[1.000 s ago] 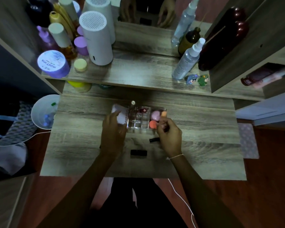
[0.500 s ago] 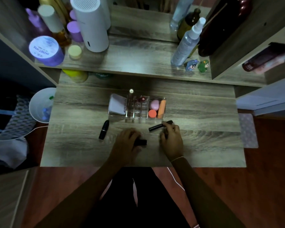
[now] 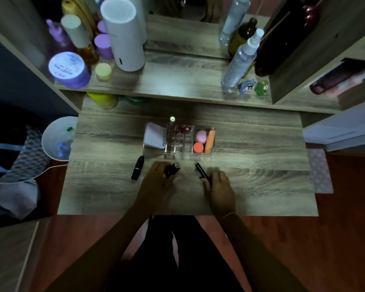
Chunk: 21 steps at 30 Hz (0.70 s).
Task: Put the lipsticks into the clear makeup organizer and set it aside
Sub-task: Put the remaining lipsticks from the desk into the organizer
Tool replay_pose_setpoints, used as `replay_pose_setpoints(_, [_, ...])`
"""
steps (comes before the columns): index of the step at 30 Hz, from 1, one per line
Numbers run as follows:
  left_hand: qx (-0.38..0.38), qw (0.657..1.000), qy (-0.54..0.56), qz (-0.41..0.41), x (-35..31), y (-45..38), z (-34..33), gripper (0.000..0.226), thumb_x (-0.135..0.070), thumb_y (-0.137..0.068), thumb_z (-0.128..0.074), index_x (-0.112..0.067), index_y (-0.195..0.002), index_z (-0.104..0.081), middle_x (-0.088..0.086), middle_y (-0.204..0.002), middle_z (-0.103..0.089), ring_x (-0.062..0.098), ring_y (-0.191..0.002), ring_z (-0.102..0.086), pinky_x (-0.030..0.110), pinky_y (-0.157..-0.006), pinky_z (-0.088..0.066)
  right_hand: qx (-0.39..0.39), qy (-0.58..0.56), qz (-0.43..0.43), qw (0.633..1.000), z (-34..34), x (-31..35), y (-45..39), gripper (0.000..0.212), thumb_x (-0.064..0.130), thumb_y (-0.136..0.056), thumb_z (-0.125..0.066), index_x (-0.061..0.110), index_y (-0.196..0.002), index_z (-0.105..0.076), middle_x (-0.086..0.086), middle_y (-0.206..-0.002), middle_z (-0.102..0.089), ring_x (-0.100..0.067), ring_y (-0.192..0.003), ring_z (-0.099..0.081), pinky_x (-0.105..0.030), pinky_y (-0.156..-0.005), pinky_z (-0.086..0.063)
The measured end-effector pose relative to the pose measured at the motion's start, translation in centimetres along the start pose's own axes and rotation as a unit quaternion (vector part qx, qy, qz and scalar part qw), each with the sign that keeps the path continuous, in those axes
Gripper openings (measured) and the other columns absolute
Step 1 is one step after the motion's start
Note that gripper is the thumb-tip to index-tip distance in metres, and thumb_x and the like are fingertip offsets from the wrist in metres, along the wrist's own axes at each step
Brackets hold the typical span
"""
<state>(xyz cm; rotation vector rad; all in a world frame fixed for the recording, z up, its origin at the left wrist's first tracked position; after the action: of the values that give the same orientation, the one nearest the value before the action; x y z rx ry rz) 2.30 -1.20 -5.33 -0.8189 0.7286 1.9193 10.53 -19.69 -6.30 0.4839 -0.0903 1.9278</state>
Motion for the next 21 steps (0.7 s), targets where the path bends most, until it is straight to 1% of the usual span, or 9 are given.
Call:
replay_pose_setpoints(3, [-0.049,0.998,0.026,-0.005,-1.2,-1.5,0.9,0.022,-0.021,-0.086,-0.066,-0.016,-0.106,-0.059,-0.004,-0.106,-0.059,0.009,-0.093,-0.053,0.027,-0.076,-0.044,0.004,-0.069,-0.057,0.996,0.2,0.5,0.0,0.023,0.031,-0.091,-0.061,0.01,-0.102,-0.058,-0.015,-0.097,-0.064,-0.032,-0.094,-0.058,-0.038,-0.073,-0.046])
replay_pose_setpoints(6, [-0.095,0.994,0.031,-0.033,-2.9,-3.5,2.0,0.022,-0.013,-0.087,-0.065,-0.006,-0.107,-0.061,0.011,-0.104,-0.067,0.021,-0.093,-0.06,0.027,-0.078,-0.047,-0.003,-0.111,-0.068,0.991,0.8,1.2,-0.2,0.018,0.029,-0.091,-0.061,0.012,-0.098,-0.059,-0.013,-0.094,-0.065,-0.031,-0.092,-0.06,-0.038,-0.073,-0.046])
replay_pose_setpoints(8, [-0.127,0.99,0.041,-0.041,-3.7,-4.9,2.5,0.019,-0.008,-0.088,-0.063,-0.001,-0.106,-0.062,0.017,-0.101,-0.069,0.022,-0.089,-0.063,0.019,-0.075,-0.045,-0.015,-0.144,-0.059,0.988,1.2,1.9,-0.4,0.013,0.026,-0.091,-0.061,0.017,-0.101,-0.062,-0.009,-0.094,-0.069,-0.029,-0.089,-0.064,-0.037,-0.072,-0.048])
replay_pose_setpoints(9, [-0.138,0.989,0.048,-0.036,-4.0,-5.5,2.7,0.018,-0.008,-0.089,-0.062,0.0,-0.105,-0.062,0.017,-0.1,-0.069,0.021,-0.089,-0.064,0.02,-0.075,-0.047,-0.018,-0.156,-0.058,0.986,1.3,2.2,-0.5,0.014,0.025,-0.091,-0.061,0.018,-0.103,-0.063,-0.008,-0.094,-0.071,-0.028,-0.087,-0.066,-0.037,-0.071,-0.05])
replay_pose_setpoints(11, [-0.152,0.986,0.063,-0.02,-4.2,-6.4,2.8,0.015,-0.007,-0.09,-0.062,-0.001,-0.103,-0.063,0.015,-0.099,-0.068,0.016,-0.088,-0.061,0.041,-0.088,-0.053,-0.021,-0.167,-0.065,0.984,1.5,2.6,-0.8,0.015,0.026,-0.09,-0.063,0.016,-0.102,-0.062,-0.007,-0.091,-0.074,-0.028,-0.083,-0.069,-0.038,-0.069,-0.053])
replay_pose_setpoints(13, [-0.145,0.988,0.055,-0.002,-4.0,-7.1,2.7,0.015,-0.006,-0.09,-0.061,-0.002,-0.104,-0.063,0.014,-0.1,-0.068,0.014,-0.086,-0.058,0.057,-0.097,-0.046,-0.026,-0.177,-0.073,0.981,1.6,2.8,-1.0,0.016,0.025,-0.089,-0.065,0.013,-0.098,-0.059,-0.007,-0.088,-0.074,-0.027,-0.079,-0.069,-0.039,-0.067,-0.054])
replay_pose_setpoints(16, [-0.107,0.993,0.032,0.035,-3.5,-7.6,2.4,0.023,-0.003,-0.088,-0.06,-0.005,-0.111,-0.061,0.015,-0.104,-0.069,0.021,-0.093,-0.064,0.044,-0.091,-0.052,-0.029,-0.193,-0.071,0.978,1.7,2.9,-1.4,0.016,0.022,-0.087,-0.066,0.012,-0.096,-0.057,-0.007,-0.09,-0.072,-0.026,-0.079,-0.067,-0.036,-0.067,-0.052])
replay_pose_setpoints(19, [-0.1,0.995,0.023,0.018,-3.2,-7.4,2.1,0.022,0.001,-0.088,-0.059,-0.005,-0.109,-0.062,0.015,-0.106,-0.068,0.015,-0.092,-0.06,0.028,-0.082,-0.051,-0.048,-0.189,-0.064,0.979,1.8,2.9,-1.8,0.019,0.019,-0.085,-0.067,0.009,-0.099,-0.059,-0.008,-0.095,-0.065,-0.023,-0.081,-0.062,-0.026,-0.065,-0.04])
replay_pose_setpoints(21, [-0.098,0.995,0.016,0.011,-3.1,-7.4,2.0,0.021,0.002,-0.089,-0.056,-0.003,-0.108,-0.062,0.015,-0.108,-0.067,0.016,-0.096,-0.06,0.034,-0.092,-0.051,-0.061,-0.188,-0.065,0.978,1.9,3.1,-2.1,0.018,0.017,-0.084,-0.068,0.007,-0.095,-0.058,-0.009,-0.092,-0.062,-0.023,-0.081,-0.059,-0.024,-0.064,-0.035])
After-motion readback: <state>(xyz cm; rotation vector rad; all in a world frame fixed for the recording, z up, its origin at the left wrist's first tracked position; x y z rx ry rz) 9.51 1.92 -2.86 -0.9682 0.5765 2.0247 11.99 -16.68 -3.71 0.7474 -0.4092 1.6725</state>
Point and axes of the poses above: each hand's wrist, its own y-axis away from the middle knuckle, its own z-axis out of the back of the hand, x = y × z, the point moved 1 cm from there along -y, towards the middle knuckle
